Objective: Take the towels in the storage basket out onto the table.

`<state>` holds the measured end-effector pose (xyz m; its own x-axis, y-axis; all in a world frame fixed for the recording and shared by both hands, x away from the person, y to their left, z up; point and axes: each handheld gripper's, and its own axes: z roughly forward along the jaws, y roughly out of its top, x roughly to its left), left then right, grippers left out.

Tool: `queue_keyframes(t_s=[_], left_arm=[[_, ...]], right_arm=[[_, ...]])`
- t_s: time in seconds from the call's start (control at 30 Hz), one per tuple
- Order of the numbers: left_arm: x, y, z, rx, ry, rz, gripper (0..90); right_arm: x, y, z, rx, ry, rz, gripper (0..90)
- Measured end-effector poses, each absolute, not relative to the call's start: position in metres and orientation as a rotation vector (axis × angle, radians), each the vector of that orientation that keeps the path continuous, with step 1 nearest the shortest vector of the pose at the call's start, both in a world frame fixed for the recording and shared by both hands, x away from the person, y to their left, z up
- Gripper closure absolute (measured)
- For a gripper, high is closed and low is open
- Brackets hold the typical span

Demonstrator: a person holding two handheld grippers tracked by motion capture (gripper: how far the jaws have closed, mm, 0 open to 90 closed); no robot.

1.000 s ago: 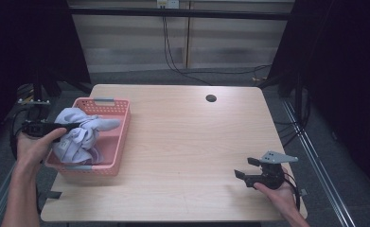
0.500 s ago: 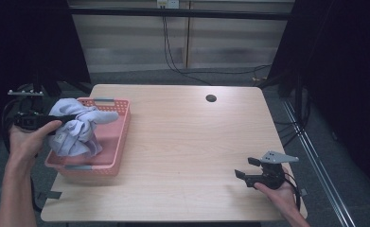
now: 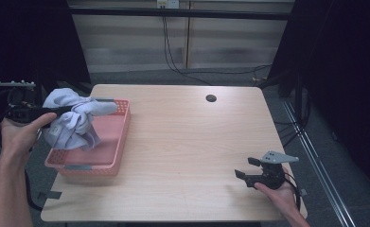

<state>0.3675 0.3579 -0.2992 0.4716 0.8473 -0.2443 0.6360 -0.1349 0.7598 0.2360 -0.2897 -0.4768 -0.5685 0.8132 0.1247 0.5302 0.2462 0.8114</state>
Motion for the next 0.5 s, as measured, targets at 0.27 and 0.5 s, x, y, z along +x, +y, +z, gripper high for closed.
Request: queue_keyframes(t_s=[0.27,0.5], left_arm=[[0.365,0.349,-0.28,1.872,1.186,0.311,60.2],[0.366,0.335,-0.26,1.866,1.135,0.325,60.1]], right_arm=[[0.235,-0.288,-0.476,1.234,2.211,1.237,21.9],[0.235,-0.289,-0.476,1.236,2.212,1.239,21.8]])
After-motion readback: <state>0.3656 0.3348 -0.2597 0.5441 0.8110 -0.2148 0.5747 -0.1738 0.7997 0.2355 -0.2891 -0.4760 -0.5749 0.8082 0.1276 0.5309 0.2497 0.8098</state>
